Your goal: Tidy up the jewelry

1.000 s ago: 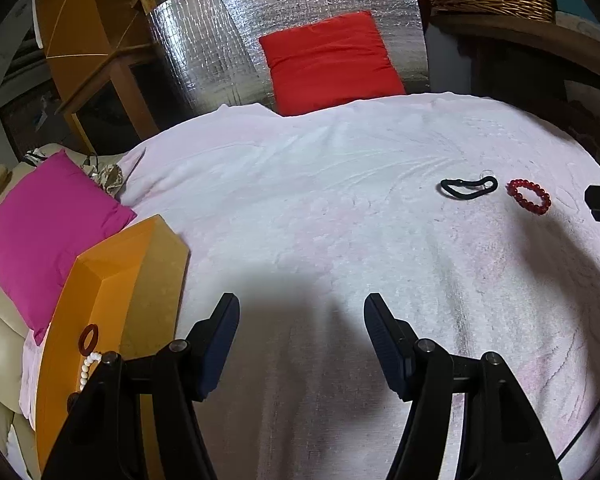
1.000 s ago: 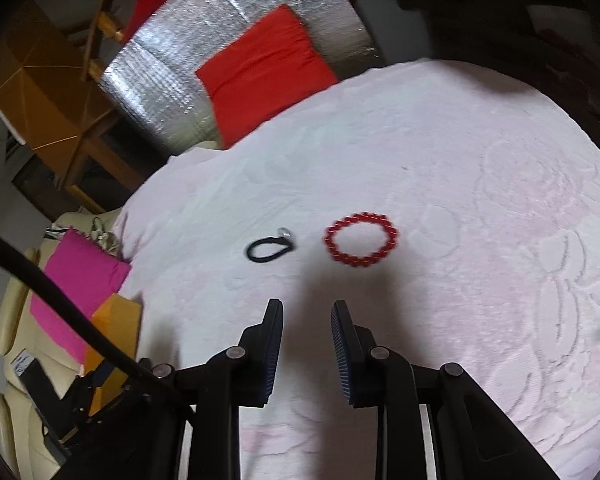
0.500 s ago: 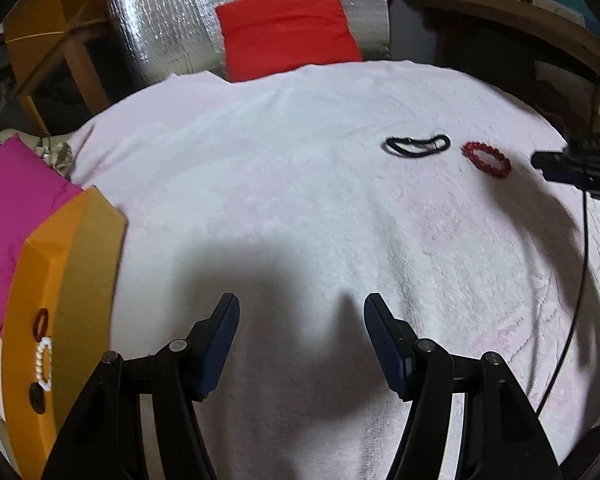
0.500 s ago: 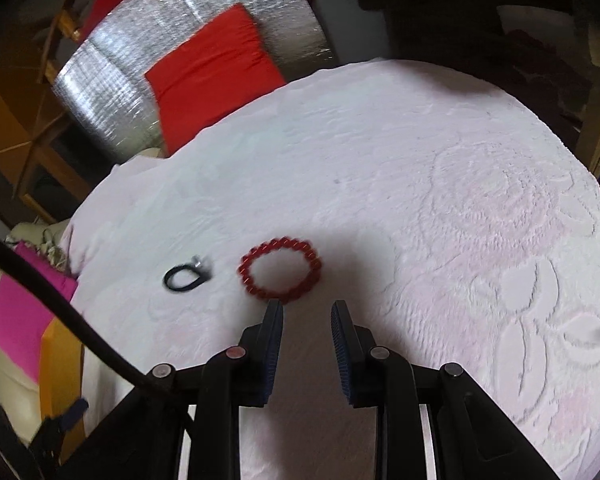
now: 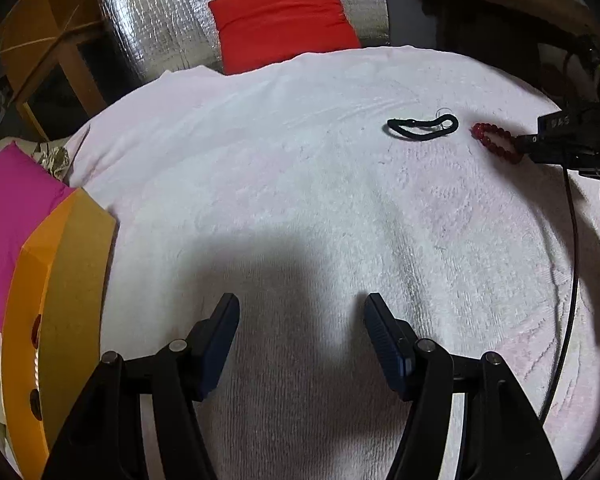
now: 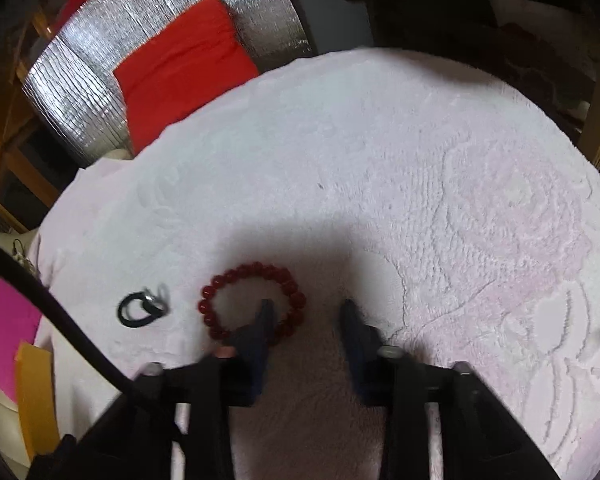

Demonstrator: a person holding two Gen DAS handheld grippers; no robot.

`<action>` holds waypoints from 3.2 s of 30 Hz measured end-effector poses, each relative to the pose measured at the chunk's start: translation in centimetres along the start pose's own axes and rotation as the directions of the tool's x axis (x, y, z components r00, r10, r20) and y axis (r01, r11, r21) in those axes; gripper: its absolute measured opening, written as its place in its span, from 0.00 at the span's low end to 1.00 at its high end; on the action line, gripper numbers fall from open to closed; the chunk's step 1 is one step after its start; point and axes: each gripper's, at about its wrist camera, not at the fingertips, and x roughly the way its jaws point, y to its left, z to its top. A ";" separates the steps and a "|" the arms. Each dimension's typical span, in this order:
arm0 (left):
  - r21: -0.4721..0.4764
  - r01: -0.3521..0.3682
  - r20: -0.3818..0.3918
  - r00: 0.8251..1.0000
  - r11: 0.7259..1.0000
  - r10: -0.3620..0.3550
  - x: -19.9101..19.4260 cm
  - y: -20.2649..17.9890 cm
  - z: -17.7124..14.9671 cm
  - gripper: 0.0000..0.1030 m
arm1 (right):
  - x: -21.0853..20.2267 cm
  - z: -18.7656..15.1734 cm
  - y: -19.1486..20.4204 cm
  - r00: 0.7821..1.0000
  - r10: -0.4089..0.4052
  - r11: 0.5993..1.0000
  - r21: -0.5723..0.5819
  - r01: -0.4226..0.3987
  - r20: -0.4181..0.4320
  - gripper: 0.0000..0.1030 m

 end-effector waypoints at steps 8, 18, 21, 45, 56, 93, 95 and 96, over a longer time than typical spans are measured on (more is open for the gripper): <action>-0.007 0.008 0.011 1.000 1.000 -0.008 0.2 0.1 0.2 0.64 | 0.1 -0.6 0.5 1.000 0.011 0.997 -0.076 -0.012 -0.012 0.08; -0.041 0.037 0.008 0.999 0.998 -0.037 0.6 0.5 0.8 0.64 | -0.8 -1.4 -1.6 0.990 0.059 0.998 -0.031 -0.063 -0.128 0.07; -0.080 0.072 0.025 0.997 0.994 -0.070 0.7 0.7 1.9 0.64 | -1.1 -1.0 -2.0 0.990 0.077 0.997 -0.015 -0.080 -0.121 0.07; -0.012 0.347 0.129 0.931 0.938 -0.343 5.0 -4.9 12.2 0.64 | 1.1 0.2 0.1 0.997 0.081 0.993 -0.086 -0.080 0.005 0.18; -0.024 0.345 0.085 0.936 0.938 -0.342 7.6 -7.5 13.5 0.37 | 0.5 -0.8 0.3 0.997 0.071 0.969 -0.237 -0.067 0.010 0.14; 0.007 0.230 0.045 0.972 0.973 -0.230 -1.3 0.7 1.6 0.37 | -4.7 -4.3 3.0 0.991 0.116 0.970 -0.207 -0.129 -0.074 0.15; -0.009 0.207 0.075 0.976 0.978 -0.205 -2.1 1.2 1.4 0.61 | -4.7 -4.4 2.8 0.990 0.107 0.975 -0.187 -0.122 -0.092 0.21; -0.018 0.205 0.088 0.975 0.979 -0.203 -2.6 1.6 1.2 0.61 | -4.8 -4.6 2.8 0.989 0.106 0.977 -0.175 -0.123 -0.104 0.21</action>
